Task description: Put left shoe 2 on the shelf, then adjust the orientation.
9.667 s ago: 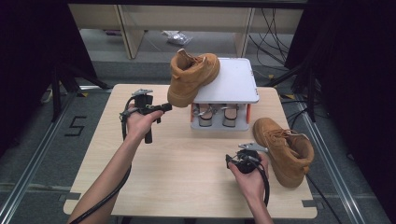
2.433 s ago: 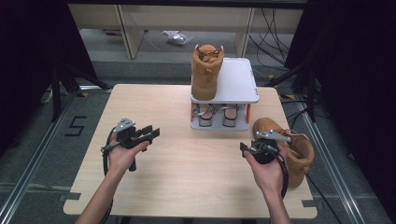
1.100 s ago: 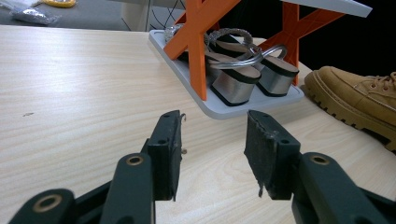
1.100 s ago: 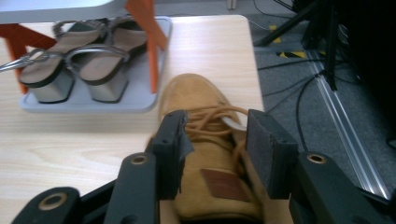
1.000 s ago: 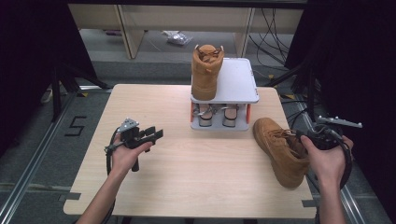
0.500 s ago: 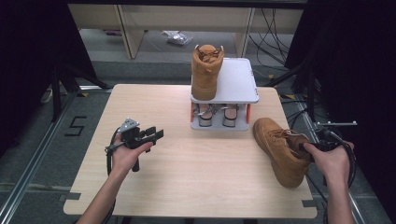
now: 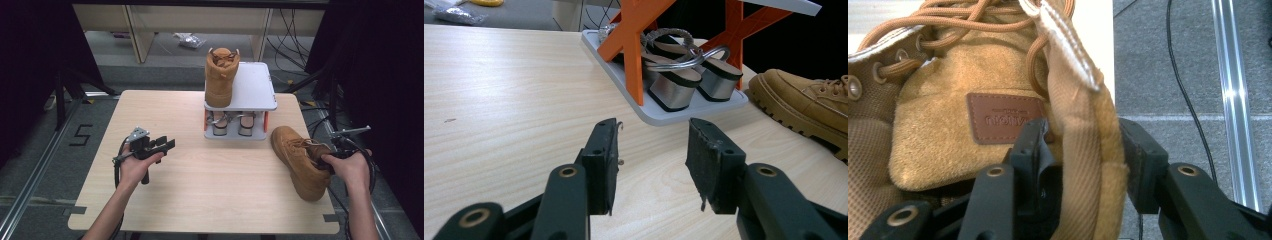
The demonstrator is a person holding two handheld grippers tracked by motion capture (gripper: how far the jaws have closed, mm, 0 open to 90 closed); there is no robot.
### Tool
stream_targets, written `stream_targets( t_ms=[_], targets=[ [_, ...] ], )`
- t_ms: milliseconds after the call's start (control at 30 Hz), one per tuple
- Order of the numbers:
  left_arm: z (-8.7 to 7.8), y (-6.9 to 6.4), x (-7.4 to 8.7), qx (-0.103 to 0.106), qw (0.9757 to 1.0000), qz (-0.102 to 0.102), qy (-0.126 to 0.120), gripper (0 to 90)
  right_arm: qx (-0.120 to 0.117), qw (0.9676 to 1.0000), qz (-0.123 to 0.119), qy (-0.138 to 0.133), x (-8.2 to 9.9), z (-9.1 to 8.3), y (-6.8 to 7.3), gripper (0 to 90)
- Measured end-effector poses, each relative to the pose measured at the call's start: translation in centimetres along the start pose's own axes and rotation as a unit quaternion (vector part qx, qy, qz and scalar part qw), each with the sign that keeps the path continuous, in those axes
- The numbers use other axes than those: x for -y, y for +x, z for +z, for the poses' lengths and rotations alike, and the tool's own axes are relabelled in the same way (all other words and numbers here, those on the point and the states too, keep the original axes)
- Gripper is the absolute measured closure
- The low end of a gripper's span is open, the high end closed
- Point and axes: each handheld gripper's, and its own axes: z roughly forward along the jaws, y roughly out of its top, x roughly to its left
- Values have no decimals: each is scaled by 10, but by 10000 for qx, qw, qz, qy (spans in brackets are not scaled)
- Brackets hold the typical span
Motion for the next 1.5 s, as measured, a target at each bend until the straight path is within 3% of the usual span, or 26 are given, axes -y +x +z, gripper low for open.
stream_targets(
  t_ms=[167, 233, 267, 300, 433, 467, 500, 533, 600, 633, 700, 733, 833, 867, 900, 967, 1033, 1133, 1167, 1200, 1267, 1333, 1367, 1400, 1467, 1500],
  targets=[
    [0, 1, 0, 20, 10000, 0, 4, 549, -116, 9996, -120, 219, -5, 3, -4, 664],
    [0, 1, 0, 12, 10000, 2, 12, 548, -120, 9986, 245, 449, -6, 3, 4, 727],
    [0, 2, 1, 4, 10000, -1, 21, 548, -106, 9991, -164, 381, -7, 5, -2, 740],
    [0, 2, 1, 6, 10000, -9, 18, 548, -92, 9991, 96, 392, -7, 5, 3, 753],
    [1, 3, 1, -11, 10000, -43, 22, 548, -74, 9988, -19, 493, -8, 4, 1, 780],
    [1, 3, 1, -16, 10000, -39, 29, 548, -162, 9990, 62, 401, -7, 5, 1, 787],
    [1, 4, 0, -9, 10000, -29, 46, 548, -180, 9990, -150, 393, -9, 4, -4, 793],
    [2, 4, 0, -23, 10000, -43, 29, 549, -280, 9985, 80, 470, -8, 3, -3, 797],
    [3, 4, -2, -18, 10000, -44, 28, 549, -421, 9984, 174, 331, -6, 4, -7, 804],
    [3, 5, -3, -21, 10000, -56, 17, 549, -523, 9980, 6, 363, -7, 3, -12, 806],
    [3, 6, -4, -22, 10000, -71, 9, 548, -633, 9975, 114, 292, -6, 3, -14, 808],
    [3, 6, -4, -33, 10000, -56, 9, 548, -693, 9962, 451, 282, -5, 2, -10, 808],
    [2, 8, -5, -116, 9999, -81, 41, 548, -730, 9961, 454, 215, -6, 1, -10, 811],
    [2, 9, -5, -128, 9999, -87, 46, 549, -693, 9972, 191, 197, -7, 0, -14, 813],
    [2, 9, -4, -123, 9999, -95, 47, 549, -729, 9959, 444, 296, -7, -1, -10, 814],
    [2, 9, -4, -93, 9999, -124, 31, 549, -703, 9967, 350, 214, -7, -2, -10, 818],
    [1, 8, -4, -92, 9999, -116, 34, 549, -775, 9952, 559, 195, -6, -3, -8, 819],
    [-1, 7, -5, -95, 9999, -93, 1, 550, -822, 9956, 443, 104, -4, -3, -12, 822],
    [-2, 7, -6, -112, 9999, -106, 2, 551, -842, 9944, 629, 135, -3, -4, -11, 823],
    [-3, 7, -6, -109, 9999, -100, -15, 551, -891, 9950, 451, 68, -2, -3, -14, 824],
    [-6, 8, -6, -125, 9998, -120, -48, 551, -937, 9932, 682, 106, -2, -7, -12, 825],
    [-8, 9, -6, -176, 9997, -130, -59, 551, -870, 9952, 443, 22, -3, -10, -16, 825],
    [-9, 9, -6, -189, 9997, -126, -69, 552, -874, 9954, 398, 13, -3, -12, -18, 824],
    [-10, 9, -5, -209, 9997, -131, -72, 552, -898, 9942, 593, -58, -2, -13, -16, 825],
    [-11, 9, -6, -204, 9997, -130, -84, 552, -942, 9948, 373, -67, -3, -17, -23, 825],
    [-12, 9, -6, -208, 9997, -131, -83, 552, -994, 9933, 590, -71, -2, -20, -23, 825]
  ],
)
